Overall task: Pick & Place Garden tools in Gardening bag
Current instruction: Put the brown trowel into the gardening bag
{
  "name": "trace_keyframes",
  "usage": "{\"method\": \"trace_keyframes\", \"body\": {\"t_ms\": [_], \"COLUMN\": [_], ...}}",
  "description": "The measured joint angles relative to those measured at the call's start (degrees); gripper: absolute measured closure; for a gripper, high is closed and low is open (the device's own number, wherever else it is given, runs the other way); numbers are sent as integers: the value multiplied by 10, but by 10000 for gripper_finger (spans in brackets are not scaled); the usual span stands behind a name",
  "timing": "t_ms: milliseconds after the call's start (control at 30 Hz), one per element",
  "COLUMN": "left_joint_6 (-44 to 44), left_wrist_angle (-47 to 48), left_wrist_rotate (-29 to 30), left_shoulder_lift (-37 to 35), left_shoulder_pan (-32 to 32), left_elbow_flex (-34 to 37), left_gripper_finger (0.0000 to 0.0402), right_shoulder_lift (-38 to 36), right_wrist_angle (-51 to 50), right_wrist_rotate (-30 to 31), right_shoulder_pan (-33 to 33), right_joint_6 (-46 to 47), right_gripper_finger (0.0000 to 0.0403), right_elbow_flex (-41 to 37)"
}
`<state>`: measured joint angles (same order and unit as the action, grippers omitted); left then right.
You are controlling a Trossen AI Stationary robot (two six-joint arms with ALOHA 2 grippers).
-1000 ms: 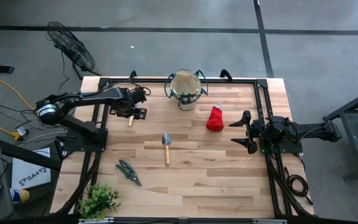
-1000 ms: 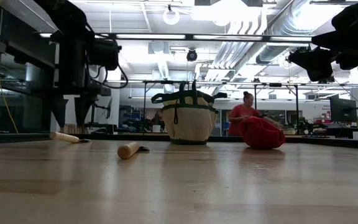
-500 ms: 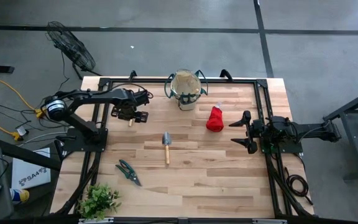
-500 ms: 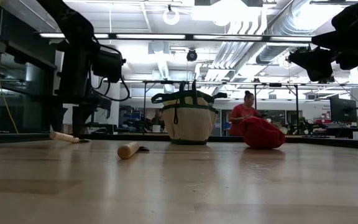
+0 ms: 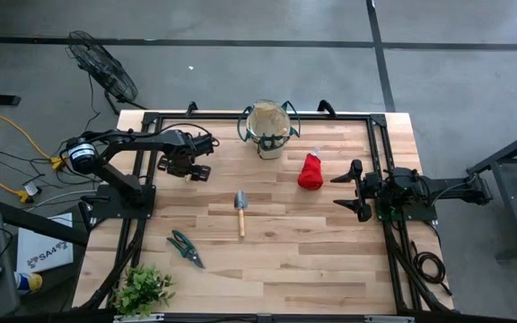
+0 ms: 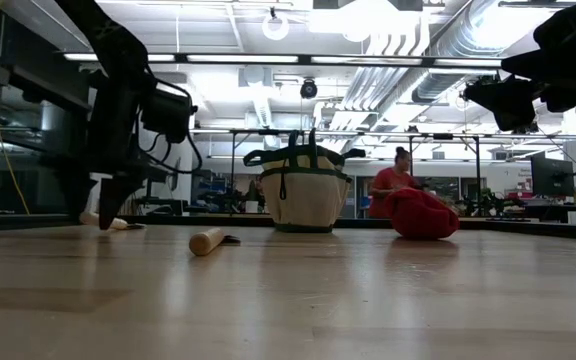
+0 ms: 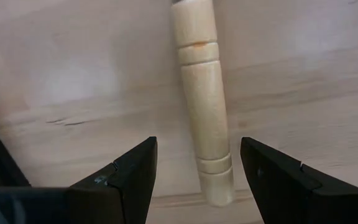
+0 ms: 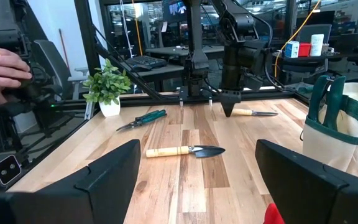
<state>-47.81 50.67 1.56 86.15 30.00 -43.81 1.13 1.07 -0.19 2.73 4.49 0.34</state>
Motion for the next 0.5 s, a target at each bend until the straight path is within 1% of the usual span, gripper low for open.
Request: {"method": "trace_keyframes", "body": {"t_ms": [233, 500], "left_joint_6": [25, 46], "left_wrist_angle": [-14, -26], "left_wrist_rotate": [6, 27], "left_shoulder_lift": [0, 0], "left_shoulder_pan": [8, 8], "left_elbow_flex": [0, 0], "left_gripper_finger": [178, 178], "right_shoulder_lift": [0, 0], "right_wrist_angle": [0, 0], "right_wrist_rotate": [0, 0], "right_shoulder_pan": [0, 0], "right_joint_6": [0, 0], "right_gripper_finger": [92, 92], "right_elbow_flex": [0, 0]}}
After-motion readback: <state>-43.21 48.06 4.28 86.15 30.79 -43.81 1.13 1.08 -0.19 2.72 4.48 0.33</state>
